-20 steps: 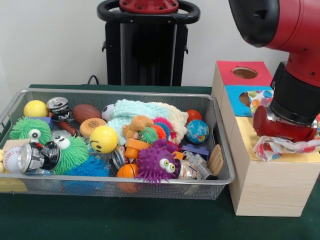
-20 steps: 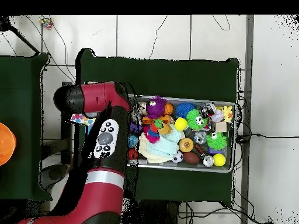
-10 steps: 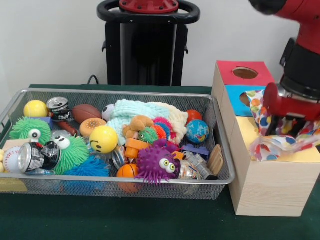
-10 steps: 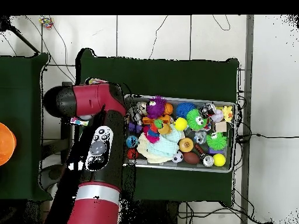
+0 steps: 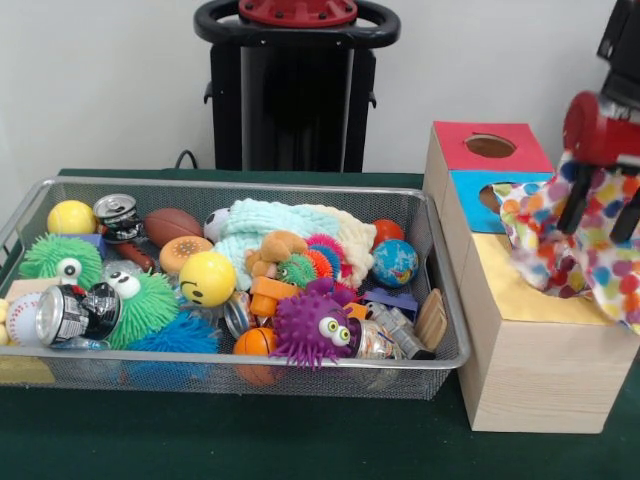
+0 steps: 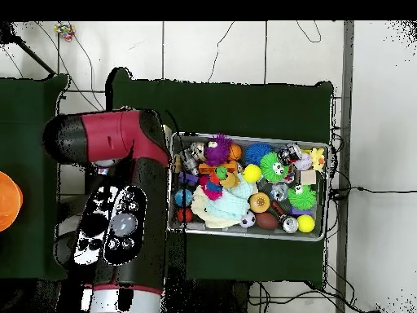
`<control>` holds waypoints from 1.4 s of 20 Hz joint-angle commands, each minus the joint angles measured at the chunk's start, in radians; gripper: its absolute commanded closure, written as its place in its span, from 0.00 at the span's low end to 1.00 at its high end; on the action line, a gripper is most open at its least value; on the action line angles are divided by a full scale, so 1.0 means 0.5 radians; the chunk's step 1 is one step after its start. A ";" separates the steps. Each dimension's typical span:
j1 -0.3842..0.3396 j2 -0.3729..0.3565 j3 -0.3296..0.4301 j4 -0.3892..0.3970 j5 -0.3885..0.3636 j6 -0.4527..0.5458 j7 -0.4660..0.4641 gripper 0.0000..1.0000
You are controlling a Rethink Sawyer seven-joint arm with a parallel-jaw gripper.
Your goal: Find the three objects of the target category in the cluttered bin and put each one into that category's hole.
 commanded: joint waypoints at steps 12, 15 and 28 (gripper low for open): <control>-0.205 0.030 0.210 0.133 -0.079 0.003 0.019 0.00; -0.248 0.064 0.243 0.108 -0.097 -0.024 -0.028 0.00; -0.155 0.348 0.106 -0.204 -0.281 0.014 0.190 0.00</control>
